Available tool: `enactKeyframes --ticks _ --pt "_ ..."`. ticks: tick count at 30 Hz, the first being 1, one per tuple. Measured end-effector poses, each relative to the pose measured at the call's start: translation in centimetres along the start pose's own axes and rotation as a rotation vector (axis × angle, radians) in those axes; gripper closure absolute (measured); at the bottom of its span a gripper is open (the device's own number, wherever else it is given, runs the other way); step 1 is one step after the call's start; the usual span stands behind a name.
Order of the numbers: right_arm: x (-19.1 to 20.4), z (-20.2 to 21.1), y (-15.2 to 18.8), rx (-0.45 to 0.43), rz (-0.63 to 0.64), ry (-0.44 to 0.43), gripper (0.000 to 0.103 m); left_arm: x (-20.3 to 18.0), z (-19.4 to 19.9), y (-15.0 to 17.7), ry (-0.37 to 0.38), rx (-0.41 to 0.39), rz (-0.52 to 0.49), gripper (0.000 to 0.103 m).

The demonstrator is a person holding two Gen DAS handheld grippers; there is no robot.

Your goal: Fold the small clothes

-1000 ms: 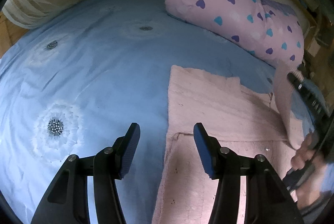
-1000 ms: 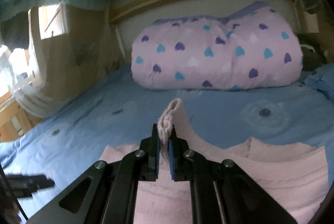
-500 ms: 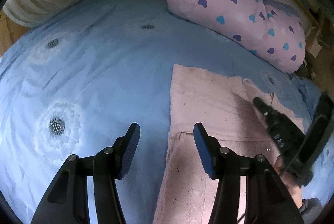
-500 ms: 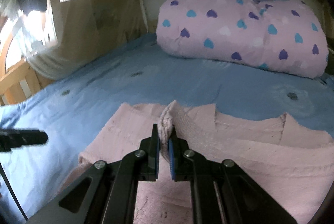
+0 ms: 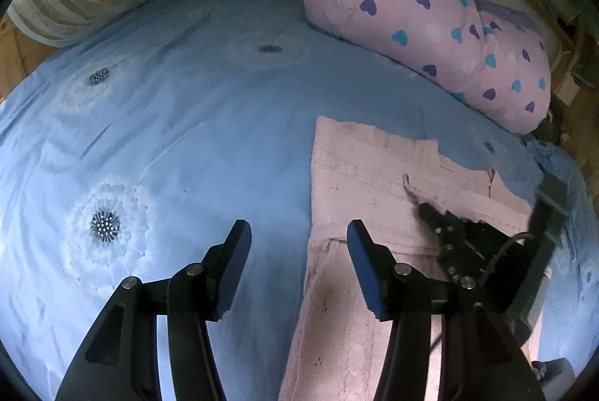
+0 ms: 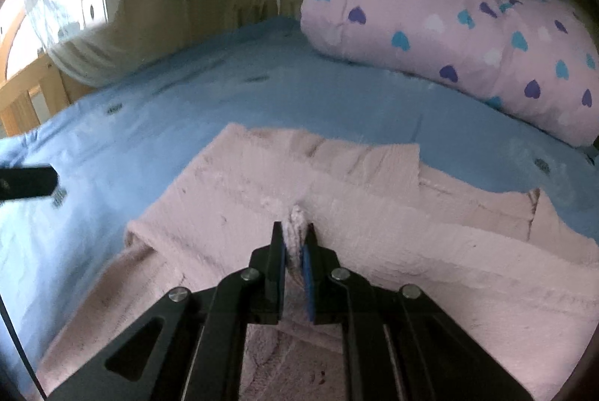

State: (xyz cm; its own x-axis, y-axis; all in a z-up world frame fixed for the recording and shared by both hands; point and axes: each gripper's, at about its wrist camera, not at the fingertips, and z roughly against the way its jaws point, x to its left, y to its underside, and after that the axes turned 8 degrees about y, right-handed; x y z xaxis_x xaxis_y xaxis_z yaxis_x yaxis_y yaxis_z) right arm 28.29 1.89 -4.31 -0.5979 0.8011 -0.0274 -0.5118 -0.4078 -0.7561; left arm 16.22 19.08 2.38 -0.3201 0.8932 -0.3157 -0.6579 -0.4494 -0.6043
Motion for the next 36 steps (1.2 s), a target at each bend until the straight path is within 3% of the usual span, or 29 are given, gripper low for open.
enactKeyframes --ticks 4,6,15,21,31,36 --pt "0.8 -0.6 0.1 0.027 0.041 0.012 0.088 0.2 0.0 -0.1 0.005 0.005 0.01 0.056" --pt "1.3 -0.6 0.1 0.033 0.063 0.017 0.072 0.2 0.1 -0.1 0.007 0.005 0.016 0.056" --pt "3.5 2.1 -0.1 -0.028 0.141 0.046 0.055 0.1 0.7 -0.2 0.015 -0.008 0.014 0.056" --pt "3.9 5.5 -0.7 -0.046 0.162 0.046 0.054 0.0 0.5 -0.1 0.01 -0.004 0.011 0.056" --pt "3.2 14.7 -1.3 -0.098 0.19 0.058 0.051 -0.4 0.2 0.4 0.005 -0.013 -0.013 0.056" --pt "1.8 20.7 -0.4 -0.151 0.178 0.078 0.041 -0.8 0.1 1.0 0.004 -0.014 -0.03 0.056"
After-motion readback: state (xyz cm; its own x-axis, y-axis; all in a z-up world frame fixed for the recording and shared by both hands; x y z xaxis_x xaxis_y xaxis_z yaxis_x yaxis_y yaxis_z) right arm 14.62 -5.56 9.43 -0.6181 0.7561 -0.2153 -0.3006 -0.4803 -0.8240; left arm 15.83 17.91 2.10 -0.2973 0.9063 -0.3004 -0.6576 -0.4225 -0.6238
